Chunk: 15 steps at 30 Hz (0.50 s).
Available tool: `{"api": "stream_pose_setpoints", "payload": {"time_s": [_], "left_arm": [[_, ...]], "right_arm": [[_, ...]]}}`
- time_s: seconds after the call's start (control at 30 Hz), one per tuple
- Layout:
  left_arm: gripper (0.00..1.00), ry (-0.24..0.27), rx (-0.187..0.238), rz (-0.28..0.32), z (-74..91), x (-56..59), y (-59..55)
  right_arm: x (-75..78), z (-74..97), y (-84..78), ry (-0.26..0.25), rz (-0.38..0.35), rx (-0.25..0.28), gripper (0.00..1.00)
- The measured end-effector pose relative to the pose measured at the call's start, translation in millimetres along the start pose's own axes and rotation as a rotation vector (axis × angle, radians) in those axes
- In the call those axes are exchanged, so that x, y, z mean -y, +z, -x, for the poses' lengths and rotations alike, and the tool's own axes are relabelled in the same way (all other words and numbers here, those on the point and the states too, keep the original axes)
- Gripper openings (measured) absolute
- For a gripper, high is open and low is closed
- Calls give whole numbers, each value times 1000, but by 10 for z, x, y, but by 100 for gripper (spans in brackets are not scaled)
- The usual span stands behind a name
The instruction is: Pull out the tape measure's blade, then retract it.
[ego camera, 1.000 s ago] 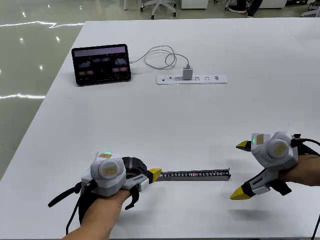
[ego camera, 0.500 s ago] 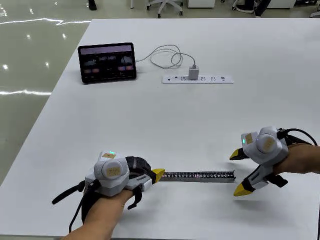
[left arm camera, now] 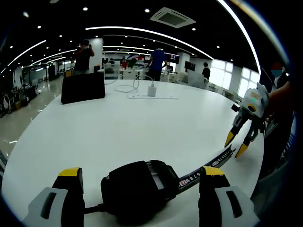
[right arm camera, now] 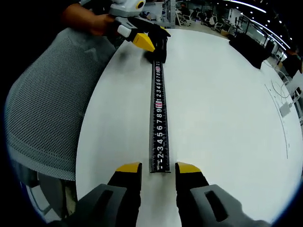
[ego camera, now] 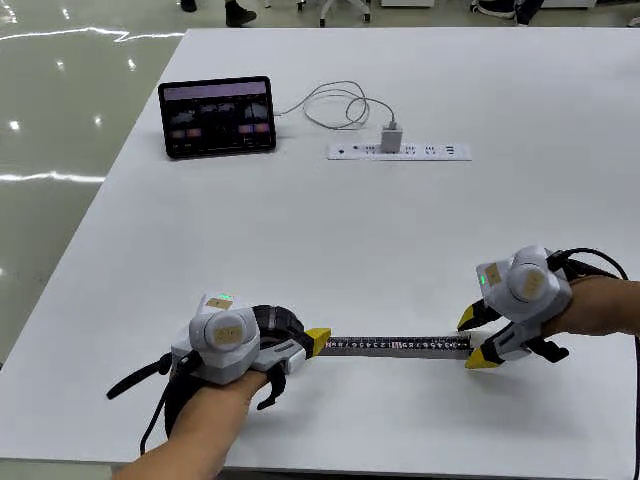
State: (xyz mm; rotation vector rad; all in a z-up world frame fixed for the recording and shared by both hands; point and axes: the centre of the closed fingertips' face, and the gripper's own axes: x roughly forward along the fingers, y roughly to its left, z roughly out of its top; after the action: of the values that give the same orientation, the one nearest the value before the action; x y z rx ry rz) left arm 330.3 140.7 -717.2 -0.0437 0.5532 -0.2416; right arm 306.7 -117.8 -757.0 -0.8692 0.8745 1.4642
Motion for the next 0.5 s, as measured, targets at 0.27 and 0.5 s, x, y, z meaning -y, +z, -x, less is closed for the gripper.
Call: {"api": "stream_pose_setpoints", "payload": {"time_s": [0.27,0.5], "left_arm": [[97,6,0,12,-2,-15,4],[89,18,-6,28,-17,-57,-15]], "right_arm": [[-14,-33,-25,5,5,-19,12],[-5,-45,-22,5,-2,-30,12]]}}
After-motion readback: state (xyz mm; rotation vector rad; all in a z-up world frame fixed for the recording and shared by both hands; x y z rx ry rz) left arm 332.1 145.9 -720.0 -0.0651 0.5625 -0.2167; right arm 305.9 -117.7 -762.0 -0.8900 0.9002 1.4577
